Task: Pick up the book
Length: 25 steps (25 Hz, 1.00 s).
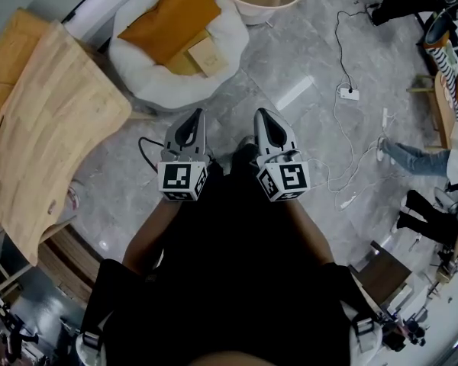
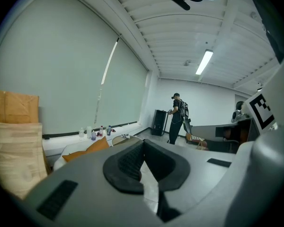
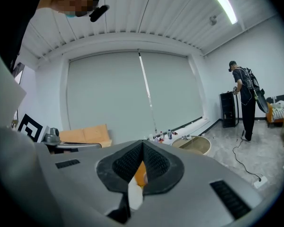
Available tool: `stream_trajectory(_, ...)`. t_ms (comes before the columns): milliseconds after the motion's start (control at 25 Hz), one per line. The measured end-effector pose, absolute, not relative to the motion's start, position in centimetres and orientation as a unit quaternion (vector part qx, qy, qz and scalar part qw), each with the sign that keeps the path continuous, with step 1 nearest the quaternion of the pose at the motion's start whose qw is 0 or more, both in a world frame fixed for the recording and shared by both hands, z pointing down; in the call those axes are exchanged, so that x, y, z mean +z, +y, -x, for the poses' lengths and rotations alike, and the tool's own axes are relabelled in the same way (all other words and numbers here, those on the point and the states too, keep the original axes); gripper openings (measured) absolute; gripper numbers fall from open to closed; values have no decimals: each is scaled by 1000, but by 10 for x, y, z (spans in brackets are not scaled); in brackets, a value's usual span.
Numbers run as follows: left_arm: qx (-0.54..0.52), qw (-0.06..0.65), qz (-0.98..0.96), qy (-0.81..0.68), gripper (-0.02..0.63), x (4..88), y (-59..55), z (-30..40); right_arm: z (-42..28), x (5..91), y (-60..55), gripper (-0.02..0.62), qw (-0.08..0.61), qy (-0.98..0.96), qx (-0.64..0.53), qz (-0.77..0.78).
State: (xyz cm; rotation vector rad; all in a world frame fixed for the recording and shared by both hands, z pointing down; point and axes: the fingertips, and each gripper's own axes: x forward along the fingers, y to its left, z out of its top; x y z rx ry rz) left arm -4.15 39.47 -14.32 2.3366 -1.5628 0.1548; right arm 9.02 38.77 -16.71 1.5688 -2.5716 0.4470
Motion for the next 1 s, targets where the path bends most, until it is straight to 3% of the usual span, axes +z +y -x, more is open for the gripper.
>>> stream_trajectory(1000, 86, 168, -765, -616, 8, -128, 215, -10, -132, -129, 191, 3, 14, -858, 224, -461)
